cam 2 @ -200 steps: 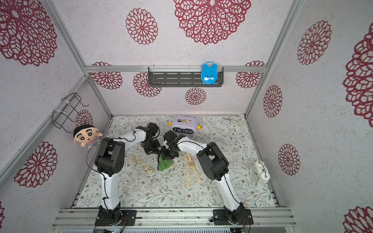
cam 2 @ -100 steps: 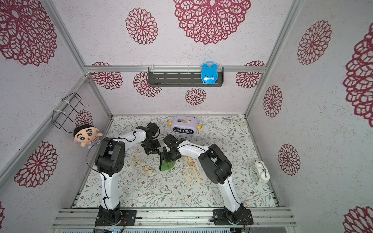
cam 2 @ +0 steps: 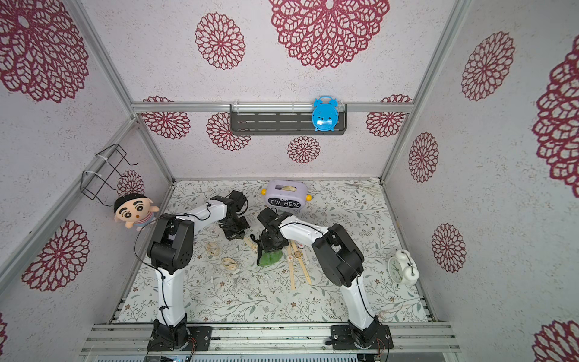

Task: Wipe the watch dial
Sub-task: Wipe the dirt from the watch dial.

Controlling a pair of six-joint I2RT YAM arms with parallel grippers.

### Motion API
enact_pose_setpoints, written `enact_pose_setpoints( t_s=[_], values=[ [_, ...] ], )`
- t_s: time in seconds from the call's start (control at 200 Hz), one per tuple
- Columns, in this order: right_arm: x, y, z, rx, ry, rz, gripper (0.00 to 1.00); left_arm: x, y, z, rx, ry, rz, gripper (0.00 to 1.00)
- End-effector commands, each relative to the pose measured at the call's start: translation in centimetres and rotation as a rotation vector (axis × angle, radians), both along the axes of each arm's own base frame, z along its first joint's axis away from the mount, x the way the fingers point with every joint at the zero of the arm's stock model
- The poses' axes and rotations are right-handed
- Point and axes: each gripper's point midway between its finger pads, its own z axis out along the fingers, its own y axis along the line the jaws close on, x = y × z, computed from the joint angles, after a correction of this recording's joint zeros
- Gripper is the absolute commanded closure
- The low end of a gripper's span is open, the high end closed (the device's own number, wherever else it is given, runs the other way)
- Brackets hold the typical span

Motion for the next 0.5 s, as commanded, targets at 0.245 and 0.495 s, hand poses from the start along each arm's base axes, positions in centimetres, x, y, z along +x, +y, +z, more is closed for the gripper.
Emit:
enact_pose_setpoints(
  t_s=[0.245,0.495],
  values=[
    [-0.6,3.6,8.2,0.314,0.030,0.056,1.00,-0.5,-1.4,-2.4,-0.005,0.016,-0.017,1.00],
    [0.2,6.5,8.1,0.436,0.071,0.053,1.00,-0.6,-1.5,-2.5,-0.001,0.016,-0.017,1.00]
  ],
)
